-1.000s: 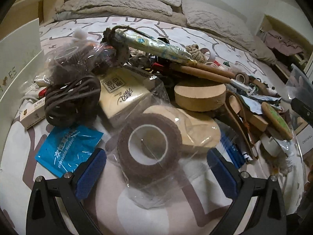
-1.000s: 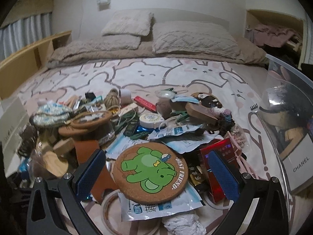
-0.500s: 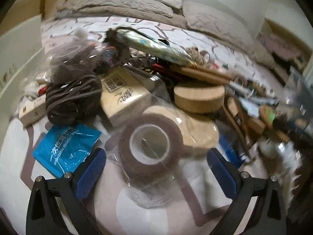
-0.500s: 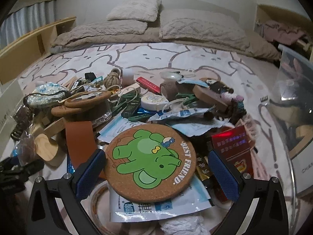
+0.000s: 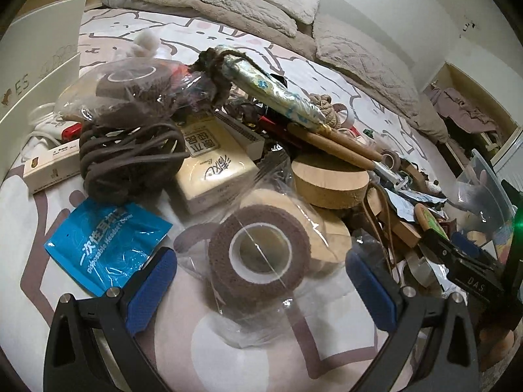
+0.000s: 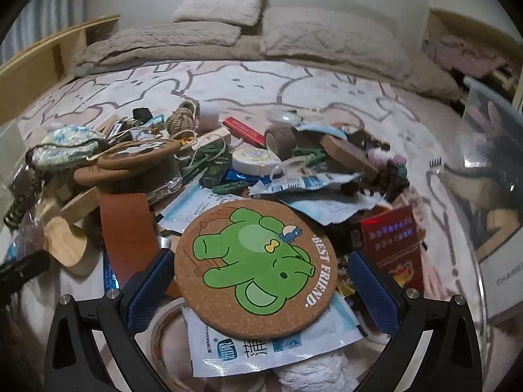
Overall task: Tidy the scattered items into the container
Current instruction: 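Grasp the bagged brown tape roll with the left tool while the right tool grasps the elephant cork coaster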
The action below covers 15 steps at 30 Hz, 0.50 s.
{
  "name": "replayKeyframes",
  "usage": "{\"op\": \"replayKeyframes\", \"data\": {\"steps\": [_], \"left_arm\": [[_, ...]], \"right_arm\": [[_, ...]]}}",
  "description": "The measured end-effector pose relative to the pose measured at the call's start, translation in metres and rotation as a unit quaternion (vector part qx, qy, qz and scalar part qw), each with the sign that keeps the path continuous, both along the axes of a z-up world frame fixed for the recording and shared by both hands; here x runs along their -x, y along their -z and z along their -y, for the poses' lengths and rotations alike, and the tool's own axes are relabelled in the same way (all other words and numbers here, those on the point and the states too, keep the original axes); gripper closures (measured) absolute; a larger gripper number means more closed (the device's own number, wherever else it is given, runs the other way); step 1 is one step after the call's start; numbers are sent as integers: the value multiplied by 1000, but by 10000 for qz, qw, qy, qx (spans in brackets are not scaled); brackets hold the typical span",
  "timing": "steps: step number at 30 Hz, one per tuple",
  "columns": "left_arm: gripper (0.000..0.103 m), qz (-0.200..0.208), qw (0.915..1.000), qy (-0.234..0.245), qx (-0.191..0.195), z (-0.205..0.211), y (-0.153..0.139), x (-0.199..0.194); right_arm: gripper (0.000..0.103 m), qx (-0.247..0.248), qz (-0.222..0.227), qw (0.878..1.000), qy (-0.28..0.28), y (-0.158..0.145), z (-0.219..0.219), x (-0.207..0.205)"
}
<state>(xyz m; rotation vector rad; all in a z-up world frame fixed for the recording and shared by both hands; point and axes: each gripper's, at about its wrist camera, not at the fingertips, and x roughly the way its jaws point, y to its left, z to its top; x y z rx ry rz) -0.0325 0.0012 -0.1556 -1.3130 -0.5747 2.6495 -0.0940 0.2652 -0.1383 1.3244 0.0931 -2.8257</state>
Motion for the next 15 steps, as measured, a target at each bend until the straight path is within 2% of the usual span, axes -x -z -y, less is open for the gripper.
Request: {"op": "replayKeyframes", "data": {"steps": [4, 5, 8, 15], "left_arm": [[0, 13, 9999, -9, -113, 2, 0, 3], [0, 16, 9999, -9, -128, 3, 0, 3], [0, 22, 9999, -8, -154, 3, 0, 3], [0, 61, 9995, 9, -301, 8, -1, 3]], "right_arm": [[0, 187, 139, 9997, 121, 1, -3, 0], [4, 187, 130, 9997, 97, 0, -2, -1], [4, 97, 90, 9999, -12, -2, 2, -5], [4, 150, -313, 9993, -149, -15, 7, -15]]}}
